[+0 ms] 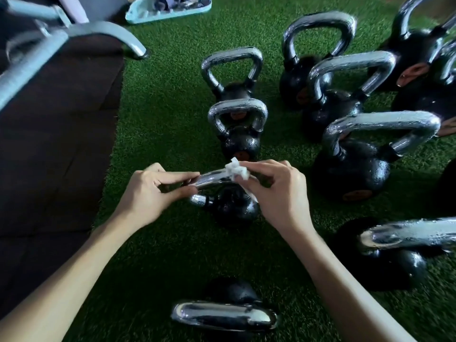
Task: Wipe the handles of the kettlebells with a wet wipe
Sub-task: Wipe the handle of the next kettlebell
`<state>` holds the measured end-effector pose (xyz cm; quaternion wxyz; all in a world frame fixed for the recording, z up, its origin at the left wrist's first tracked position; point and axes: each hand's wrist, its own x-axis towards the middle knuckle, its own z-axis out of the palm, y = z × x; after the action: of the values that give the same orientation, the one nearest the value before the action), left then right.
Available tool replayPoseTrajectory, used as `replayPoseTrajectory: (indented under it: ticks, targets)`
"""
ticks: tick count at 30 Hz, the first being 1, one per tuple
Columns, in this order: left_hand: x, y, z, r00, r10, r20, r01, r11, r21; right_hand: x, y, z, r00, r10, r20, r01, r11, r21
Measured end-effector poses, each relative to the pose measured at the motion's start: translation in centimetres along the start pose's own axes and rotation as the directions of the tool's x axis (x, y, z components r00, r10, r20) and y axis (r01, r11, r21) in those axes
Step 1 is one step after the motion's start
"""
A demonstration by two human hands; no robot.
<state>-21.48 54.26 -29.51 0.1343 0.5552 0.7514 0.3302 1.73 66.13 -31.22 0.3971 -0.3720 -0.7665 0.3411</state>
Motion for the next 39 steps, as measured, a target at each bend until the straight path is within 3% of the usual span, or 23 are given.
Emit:
replayPoseTrajectory:
  ticks: [4, 9, 12, 16, 19, 20, 23, 26, 31, 36, 39]
  targets:
    - [0.4, 0.4, 0.1, 1.0, 0.018, 0.013, -0.018, 1.0, 0.018, -1.8, 2.2, -0.3, 0.956, 0.293, 0.015, -0.284, 0.909, 0.306]
    - [0.4, -0.7, -0.2, 1.0, 0.017, 0.023, -0.018, 1.0, 0.013, -1.5, 2.1, 0.6, 0.957, 0.287, 0.041, -0.283, 0.893, 0.35]
    - [0.2, -0.7, -0.3, 1.0, 0.009, 0.01, -0.009, 1.0, -0.006, -2.1, 2.8, 1.3, 0.929, 0.365, 0.055, -0.356, 0.844, 0.402]
    - [0.5, -0.4, 0.1, 1.0, 0.024, -0.005, -0.024, 1.0, 0.015, -3.3, 3.6, 1.5, 0.89, 0.449, 0.078, -0.448, 0.832, 0.325]
    - [0.9, 0.3, 0.6, 0.999, 0.045, -0.002, -0.045, 0.999, 0.03, -2.6, 3.7, 0.2, 0.913, 0.407, 0.026, -0.406, 0.902, 0.147]
    - [1.0, 0.8, 0.8, 0.998, 0.063, 0.002, -0.063, 0.997, 0.033, -2.2, 3.6, -0.6, 0.912, 0.41, 0.021, -0.408, 0.899, 0.159]
    - [1.8, 2.4, 1.6, 0.989, 0.146, 0.016, -0.147, 0.982, 0.116, -1.0, 2.0, -3.2, 0.893, 0.444, 0.072, -0.422, 0.771, 0.478]
    - [2.4, 3.9, 2.4, 0.979, 0.2, 0.049, -0.205, 0.963, 0.177, -0.1, 0.2, -4.8, 0.859, 0.482, 0.171, -0.478, 0.637, 0.605]
    - [2.7, 7.6, 2.7, 0.963, 0.269, -0.034, -0.271, 0.958, -0.099, 1.1, -1.6, -5.4, 0.816, 0.503, 0.285, -0.564, 0.584, 0.584]
    - [3.3, 8.9, 2.8, 0.946, 0.316, -0.073, -0.321, 0.943, -0.083, 2.0, -3.4, -4.6, 0.797, 0.461, 0.39, -0.604, 0.59, 0.536]
    - [3.1, 8.6, 2.1, 0.962, 0.259, -0.089, -0.268, 0.957, -0.112, 2.9, -3.6, -4.4, 0.786, 0.434, 0.441, -0.606, 0.68, 0.413]
